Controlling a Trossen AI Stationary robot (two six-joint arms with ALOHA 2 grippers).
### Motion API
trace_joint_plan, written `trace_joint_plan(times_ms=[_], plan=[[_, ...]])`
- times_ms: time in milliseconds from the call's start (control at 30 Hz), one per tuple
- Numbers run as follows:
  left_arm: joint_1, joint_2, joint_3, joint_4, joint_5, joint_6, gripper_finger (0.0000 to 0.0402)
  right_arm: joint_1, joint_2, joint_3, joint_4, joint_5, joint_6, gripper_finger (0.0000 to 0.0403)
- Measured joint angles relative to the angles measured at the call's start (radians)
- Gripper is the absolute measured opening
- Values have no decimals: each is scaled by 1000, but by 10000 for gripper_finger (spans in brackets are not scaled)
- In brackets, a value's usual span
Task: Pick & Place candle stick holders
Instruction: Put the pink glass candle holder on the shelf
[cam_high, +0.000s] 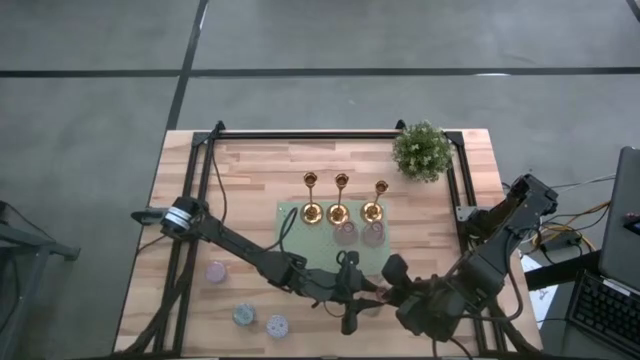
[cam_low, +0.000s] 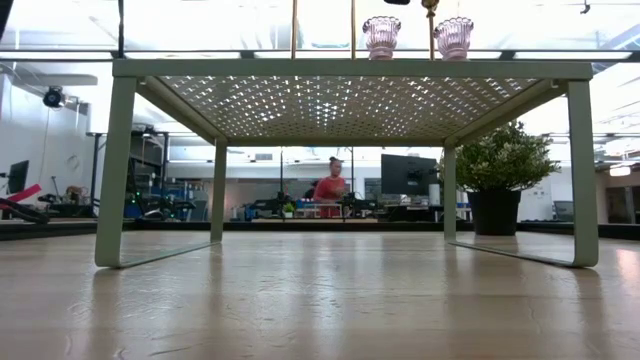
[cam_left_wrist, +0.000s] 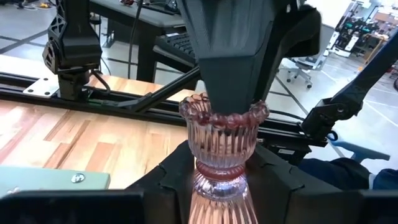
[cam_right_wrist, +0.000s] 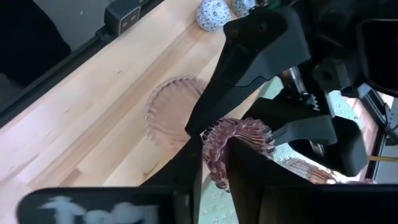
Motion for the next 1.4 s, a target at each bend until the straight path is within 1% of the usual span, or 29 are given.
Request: trace_joint_plan(times_ms=[167, 467, 833, 967, 1067, 1233, 1400], plan=[[1, 1, -2, -5, -4, 0, 124, 2, -1, 0, 4, 51, 4, 91], [1, 1, -2, -2, -5, 8, 123, 2, -6, 0, 6, 54, 16, 118], [-6, -1, -2, -1, -38, 50, 122, 43, -79, 0, -30, 42, 192, 134], [-15, -16, -2, -2, -39, 61, 122, 73, -118, -7, -27, 38, 279, 129], [-25, -32, -2, 0, -47, 69, 122, 107, -150, -45, -8, 39, 336, 122], [-38, -45, -2, -1, -72, 64, 122, 163, -219, -184, 125, 36, 399, 99], [-56, -66, -2, -7, -111, 75, 122, 215, -303, -336, 295, 26, 424, 51]])
